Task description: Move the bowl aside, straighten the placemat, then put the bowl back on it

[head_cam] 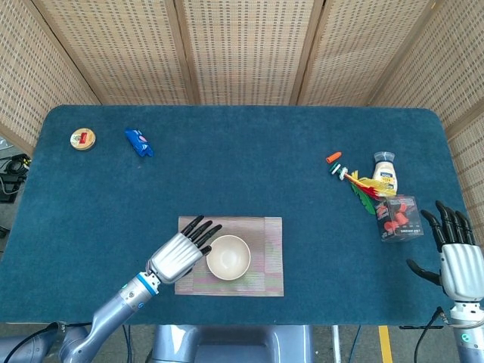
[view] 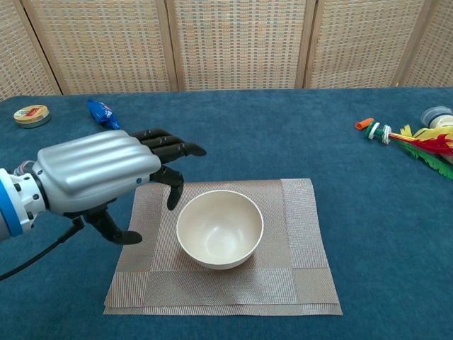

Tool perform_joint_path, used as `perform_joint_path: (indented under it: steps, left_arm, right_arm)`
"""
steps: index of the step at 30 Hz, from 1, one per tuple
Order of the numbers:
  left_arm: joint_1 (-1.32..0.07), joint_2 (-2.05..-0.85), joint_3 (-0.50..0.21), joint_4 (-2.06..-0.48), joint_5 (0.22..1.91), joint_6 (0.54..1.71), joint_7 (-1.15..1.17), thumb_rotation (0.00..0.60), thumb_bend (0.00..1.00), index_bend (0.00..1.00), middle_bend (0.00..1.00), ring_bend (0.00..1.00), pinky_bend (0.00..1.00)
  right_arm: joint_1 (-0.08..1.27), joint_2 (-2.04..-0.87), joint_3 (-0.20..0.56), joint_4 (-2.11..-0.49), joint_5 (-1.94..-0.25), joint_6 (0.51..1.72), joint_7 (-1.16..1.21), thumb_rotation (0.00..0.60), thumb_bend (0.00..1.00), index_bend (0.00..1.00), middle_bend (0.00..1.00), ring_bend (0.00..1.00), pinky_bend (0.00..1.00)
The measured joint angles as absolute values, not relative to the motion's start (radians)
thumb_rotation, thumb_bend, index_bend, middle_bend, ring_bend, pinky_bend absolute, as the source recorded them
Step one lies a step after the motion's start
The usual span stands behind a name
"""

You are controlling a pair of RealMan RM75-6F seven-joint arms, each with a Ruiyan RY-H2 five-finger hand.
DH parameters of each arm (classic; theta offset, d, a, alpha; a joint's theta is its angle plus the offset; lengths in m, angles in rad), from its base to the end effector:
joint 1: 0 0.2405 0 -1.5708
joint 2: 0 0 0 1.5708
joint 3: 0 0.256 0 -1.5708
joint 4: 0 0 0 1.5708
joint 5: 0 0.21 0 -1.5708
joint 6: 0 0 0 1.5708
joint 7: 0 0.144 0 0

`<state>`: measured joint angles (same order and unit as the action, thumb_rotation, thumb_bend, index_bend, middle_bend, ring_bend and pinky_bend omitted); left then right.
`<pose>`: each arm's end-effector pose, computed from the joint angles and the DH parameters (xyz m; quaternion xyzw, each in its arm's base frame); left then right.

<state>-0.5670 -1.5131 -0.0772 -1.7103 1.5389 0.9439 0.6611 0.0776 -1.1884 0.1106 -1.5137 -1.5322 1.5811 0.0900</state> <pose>-0.1234 0.2431 -0.0287 -0.8542 -0.1779 -0.3514 0.3394 -0.3110 -0.1906 0.1656 0.5569 -0.3547 0.4577 0.5954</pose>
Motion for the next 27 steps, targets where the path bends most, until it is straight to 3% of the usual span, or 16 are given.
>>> perform_joint_path:
  steps: [14,25,27]
  left_arm:
    - [-0.585,-1.582,-0.046,-1.636,1.528,0.948,0.686,0.600,0.20,0.39,0.00,0.00,0.00]
    - [-0.610,-1.664,-0.044,-1.567,1.504,0.943,0.699,0.600,0.22,0.50,0.00,0.00,0.00]
    - [-0.615,-1.678,-0.045,-1.556,1.498,0.940,0.702,0.600,0.27,0.54,0.00,0.00,0.00]
  right_arm:
    - [0.079,-1.203,0.109,-1.495,-1.558,1.601,0.103,0.600,0.16,0.17,0.00,0.00,0.11]
    - [0.082,-1.203,0.098,-1.501,-1.571,1.594,0.104,0.600,0.16,0.17,0.00,0.00,0.11]
    - [0.081,-1.202,0.098,-1.501,-1.571,1.595,0.106,0.600,0.16,0.17,0.00,0.00,0.11]
